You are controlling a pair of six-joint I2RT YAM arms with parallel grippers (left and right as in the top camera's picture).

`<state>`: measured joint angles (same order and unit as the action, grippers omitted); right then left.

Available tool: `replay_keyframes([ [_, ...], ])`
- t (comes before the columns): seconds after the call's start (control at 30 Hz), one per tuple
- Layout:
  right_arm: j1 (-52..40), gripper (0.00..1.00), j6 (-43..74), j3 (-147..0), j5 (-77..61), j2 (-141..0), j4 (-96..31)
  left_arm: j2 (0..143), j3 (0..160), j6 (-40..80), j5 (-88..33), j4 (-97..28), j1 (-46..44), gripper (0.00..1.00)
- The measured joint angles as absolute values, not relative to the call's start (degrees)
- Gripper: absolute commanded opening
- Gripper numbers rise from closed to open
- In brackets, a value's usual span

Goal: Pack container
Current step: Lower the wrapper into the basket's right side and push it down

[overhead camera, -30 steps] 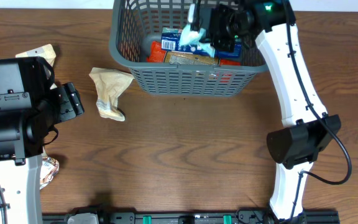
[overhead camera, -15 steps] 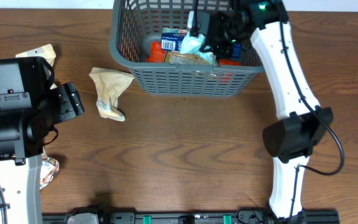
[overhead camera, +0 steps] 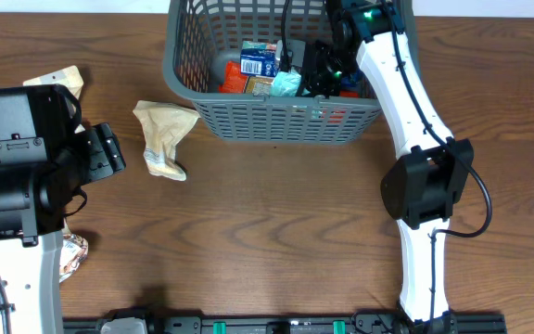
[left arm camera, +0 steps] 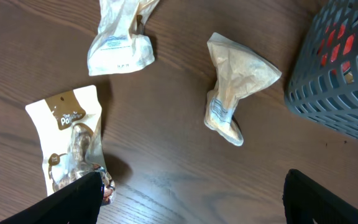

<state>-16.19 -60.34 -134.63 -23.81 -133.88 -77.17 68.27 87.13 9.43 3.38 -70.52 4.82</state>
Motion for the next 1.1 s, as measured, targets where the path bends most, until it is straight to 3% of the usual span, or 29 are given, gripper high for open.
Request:
replay_keyframes([
  [0.07,-16.2,0.22,-60.4,-134.6,-23.8,-133.9,-77.4,68.3,87.1,9.4,3.4,-70.5,4.8,0.81],
  [0.23,-16.2,0.37,-60.3,-134.6,-24.1,-133.9,-78.9,68.3,87.1,9.4,3.4,-70.5,4.8,0.81],
  [1.1,-16.3,0.4,-60.5,-134.6,-25.1,-133.9,-86.9,68.3,87.1,9.4,3.4,-70.5,4.8,0.81],
])
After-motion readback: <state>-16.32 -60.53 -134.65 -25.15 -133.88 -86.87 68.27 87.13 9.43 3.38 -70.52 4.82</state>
